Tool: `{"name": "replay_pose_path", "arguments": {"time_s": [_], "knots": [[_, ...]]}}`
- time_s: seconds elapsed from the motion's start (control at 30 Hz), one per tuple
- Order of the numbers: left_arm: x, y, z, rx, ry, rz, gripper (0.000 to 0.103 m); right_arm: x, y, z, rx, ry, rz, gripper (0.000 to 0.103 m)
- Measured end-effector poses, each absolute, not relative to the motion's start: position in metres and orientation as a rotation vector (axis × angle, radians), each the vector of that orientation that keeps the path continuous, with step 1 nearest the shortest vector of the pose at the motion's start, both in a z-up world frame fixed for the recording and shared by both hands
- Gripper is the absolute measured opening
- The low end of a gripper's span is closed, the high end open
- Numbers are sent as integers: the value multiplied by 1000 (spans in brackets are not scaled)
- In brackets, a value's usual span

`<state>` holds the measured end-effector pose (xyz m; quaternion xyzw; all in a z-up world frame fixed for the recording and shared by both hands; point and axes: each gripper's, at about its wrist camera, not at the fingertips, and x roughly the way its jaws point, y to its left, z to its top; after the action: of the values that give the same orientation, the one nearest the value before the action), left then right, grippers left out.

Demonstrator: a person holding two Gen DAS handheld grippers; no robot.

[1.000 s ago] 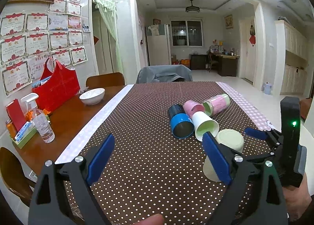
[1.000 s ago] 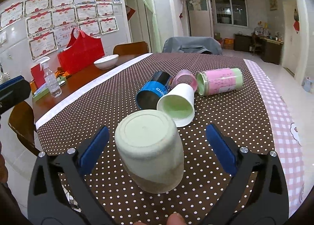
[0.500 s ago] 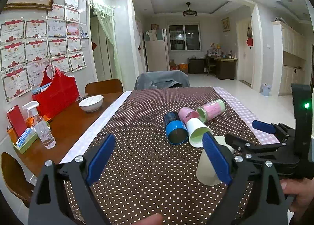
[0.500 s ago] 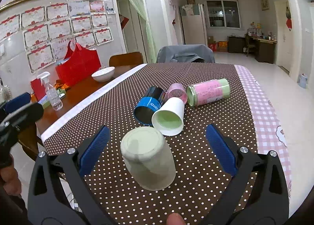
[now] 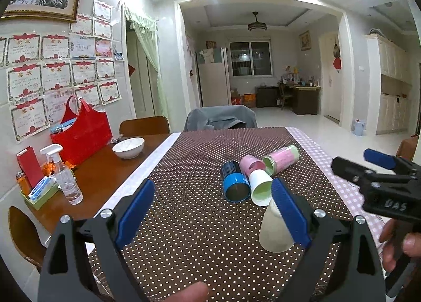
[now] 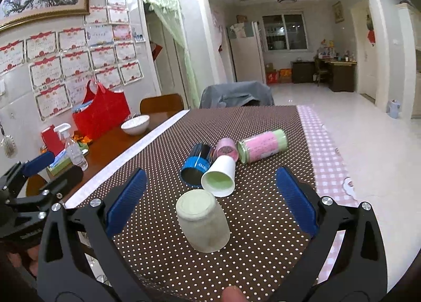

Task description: Flip cup upside down

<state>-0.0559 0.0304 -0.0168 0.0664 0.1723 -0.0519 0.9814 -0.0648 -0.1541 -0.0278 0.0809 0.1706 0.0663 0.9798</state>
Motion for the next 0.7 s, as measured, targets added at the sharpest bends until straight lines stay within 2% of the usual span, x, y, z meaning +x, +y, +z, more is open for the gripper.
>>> {"name": "replay_pose_path", "arguments": {"time_s": [0.7], "knots": [[-80, 29, -5, 92, 321, -63, 89, -109, -157, -16, 168, 273, 43, 97]]}}
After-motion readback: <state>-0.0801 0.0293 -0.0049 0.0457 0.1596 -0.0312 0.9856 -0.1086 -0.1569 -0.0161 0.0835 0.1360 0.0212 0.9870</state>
